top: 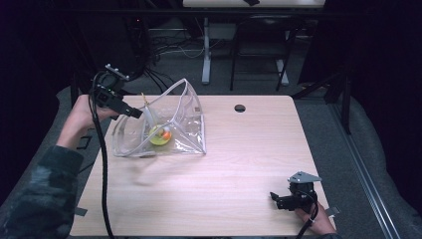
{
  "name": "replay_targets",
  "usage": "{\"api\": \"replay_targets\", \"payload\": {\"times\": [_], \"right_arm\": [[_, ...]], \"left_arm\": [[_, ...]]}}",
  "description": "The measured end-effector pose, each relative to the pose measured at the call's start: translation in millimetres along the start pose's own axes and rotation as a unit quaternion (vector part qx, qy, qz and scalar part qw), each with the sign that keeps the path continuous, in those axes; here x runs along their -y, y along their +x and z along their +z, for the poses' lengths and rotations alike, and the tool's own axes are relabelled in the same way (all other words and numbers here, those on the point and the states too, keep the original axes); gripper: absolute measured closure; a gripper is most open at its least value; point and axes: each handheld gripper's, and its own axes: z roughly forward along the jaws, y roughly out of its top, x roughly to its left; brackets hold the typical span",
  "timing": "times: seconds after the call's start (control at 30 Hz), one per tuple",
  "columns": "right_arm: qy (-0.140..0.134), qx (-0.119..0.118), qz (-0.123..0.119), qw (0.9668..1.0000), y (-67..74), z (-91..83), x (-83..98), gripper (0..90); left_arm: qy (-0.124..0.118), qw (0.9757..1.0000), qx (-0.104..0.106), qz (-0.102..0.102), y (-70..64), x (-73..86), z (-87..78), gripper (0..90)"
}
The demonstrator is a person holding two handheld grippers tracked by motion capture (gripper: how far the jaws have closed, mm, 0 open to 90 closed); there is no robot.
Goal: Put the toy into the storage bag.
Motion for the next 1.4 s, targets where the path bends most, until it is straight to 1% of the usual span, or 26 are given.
{"api": "replay_targets", "payload": {"times": [0.1, 0.13, 0.17, 0.2, 0.27, 0.33, 0.37, 0.43, 0.57, 0.63, 0.77, 0.93, 0.97, 1.03, 1.07, 1.1, 1.13, 1.2, 1.3, 1.4], "right_arm": [[0.001, 0.000, 0.000, 1.0000, 0.0, 0.0, -0.1, 0.0], [-0.002, 0.001, 0.002, 1.0000, 0.3, 0.3, 0.1, 0.0], [0.000, 0.001, 0.000, 1.0000, 0.0, 0.0, -0.1, 0.0], [0.001, 0.001, 0.000, 1.0000, 0.0, 0.0, -0.1, 0.0], [-0.002, 0.000, 0.002, 1.0000, 0.2, 0.3, 0.1, 0.0], [-0.002, 0.001, 0.002, 1.0000, 0.3, 0.3, 0.1, 0.0], [0.000, 0.001, -0.001, 1.0000, -0.1, 0.1, -0.1, 0.0], [0.001, 0.001, 0.000, 1.0000, 0.0, -0.1, -0.2, 0.0], [0.000, -0.001, 0.001, 1.0000, 0.1, 0.0, -0.1, 0.0], [0.000, 0.000, 0.001, 1.0000, 0.1, 0.0, -0.1, 0.0], [0.000, 0.000, 0.001, 1.0000, 0.1, 0.0, -0.1, 0.0], [0.000, 0.000, 0.001, 1.0000, 0.2, 0.0, -0.2, 0.0], [0.000, 0.000, 0.001, 1.0000, 0.2, 0.0, -0.1, 0.0], [0.000, 0.000, 0.001, 1.0000, 0.2, 0.0, -0.1, 0.0], [0.000, 0.000, 0.001, 1.0000, 0.2, 0.0, -0.2, 0.0], [0.000, 0.000, 0.001, 1.0000, 0.2, 0.0, -0.1, 0.0], [0.000, 0.000, 0.001, 1.0000, 0.2, 0.0, -0.2, 0.0], [0.000, 0.000, 0.001, 1.0000, 0.2, 0.0, -0.2, 0.0], [0.000, 0.000, 0.001, 1.0000, 0.2, 0.0, -0.2, 0.0], [0.000, 0.000, 0.001, 1.0000, 0.2, 0.0, -0.2, 0.0]], "left_arm": [[-0.002, 1.0000, -0.002, 0.003, -1.1, 7.6, -3.7, 0.0], [-0.007, 1.0000, -0.004, 0.002, -1.4, 10.3, -5.0, 0.0], [-0.010, 0.9999, 0.004, -0.003, -0.9, 13.5, -7.1, 0.0], [-0.015, 0.9999, 0.005, -0.003, -1.0, 15.8, -8.3, 0.0], [-0.011, 0.9997, -0.016, -0.011, -2.0, 22.0, -10.5, 0.0], [-0.017, 0.9996, -0.013, -0.019, -1.3, 29.8, -11.9, 0.0], [-0.020, 0.9994, -0.017, -0.022, -1.5, 34.1, -11.9, 0.0], [-0.024, 0.9993, -0.016, -0.024, -2.5, 44.2, -11.3, 0.0], [-0.024, 0.9993, -0.015, -0.025, -4.1, 60.4, -8.7, 0.0], [-0.028, 0.9992, -0.013, -0.027, -4.7, 68.1, -6.7, 0.0], [-0.023, 0.9993, -0.008, -0.027, -7.3, 82.5, 0.6, 0.0], [-0.020, 0.9991, 0.005, -0.038, -8.2, 100.2, 13.4, 0.0], [-0.020, 0.9990, 0.002, -0.039, -8.8, 103.7, 15.6, 0.0], [-0.021, 0.9988, 0.005, -0.044, -9.7, 110.3, 19.8, 0.0], [-0.020, 0.9987, 0.006, -0.047, -10.0, 113.6, 21.5, 0.0], [-0.012, 0.9988, 0.012, -0.047, -9.9, 116.6, 23.6, 0.0], [-0.009, 0.9988, 0.012, -0.046, -10.2, 119.6, 25.1, 0.0], [-0.009, 0.9986, 0.011, -0.051, -10.7, 125.9, 27.2, 0.0], [-0.016, 0.9983, 0.006, -0.056, -12.2, 136.0, 29.4, 0.0], [-0.025, 0.9978, 0.005, -0.061, -14.6, 147.5, 33.7, 0.0]]}}
